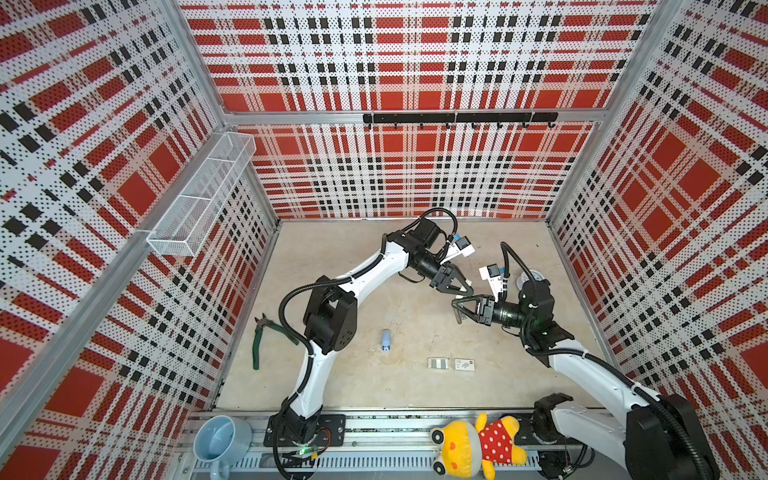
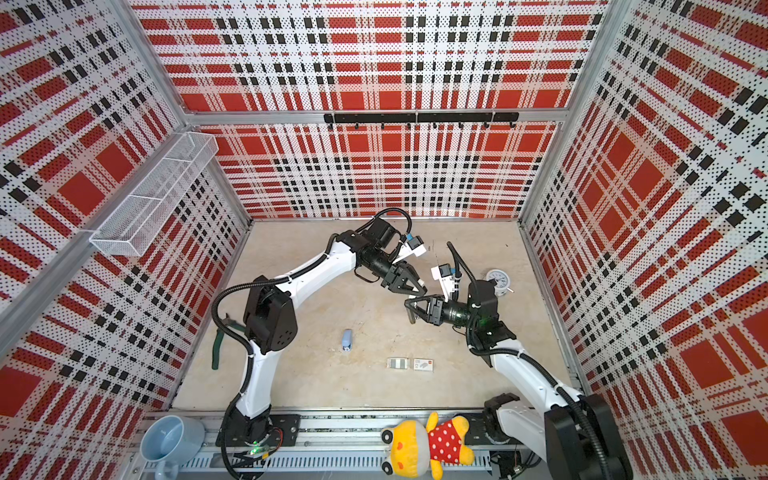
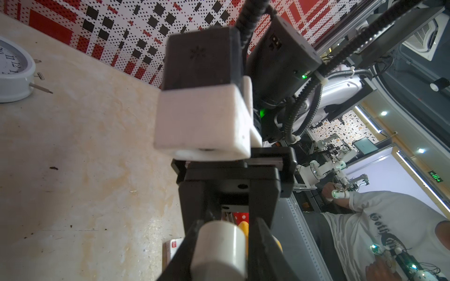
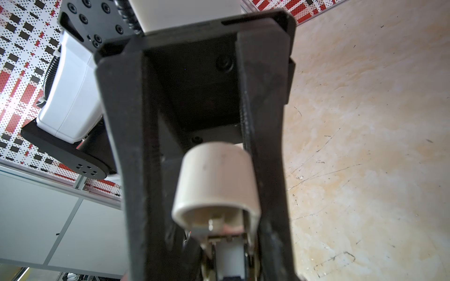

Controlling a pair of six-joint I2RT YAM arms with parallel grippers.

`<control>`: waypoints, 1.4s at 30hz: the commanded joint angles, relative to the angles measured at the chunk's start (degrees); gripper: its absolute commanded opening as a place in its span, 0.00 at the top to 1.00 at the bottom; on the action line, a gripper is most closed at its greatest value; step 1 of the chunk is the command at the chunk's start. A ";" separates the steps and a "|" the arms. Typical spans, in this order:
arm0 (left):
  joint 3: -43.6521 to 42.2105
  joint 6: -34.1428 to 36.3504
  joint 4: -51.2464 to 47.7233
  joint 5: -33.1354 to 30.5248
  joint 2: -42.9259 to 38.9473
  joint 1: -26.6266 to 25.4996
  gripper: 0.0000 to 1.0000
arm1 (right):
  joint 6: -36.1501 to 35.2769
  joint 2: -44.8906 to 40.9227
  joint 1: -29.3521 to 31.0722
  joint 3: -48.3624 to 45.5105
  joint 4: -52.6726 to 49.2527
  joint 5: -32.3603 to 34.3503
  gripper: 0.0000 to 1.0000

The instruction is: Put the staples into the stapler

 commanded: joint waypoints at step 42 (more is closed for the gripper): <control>-30.84 40.71 -5.18 -58.67 -32.33 13.54 0.38 | -19.44 32.54 8.45 25.86 -42.67 51.46 0.82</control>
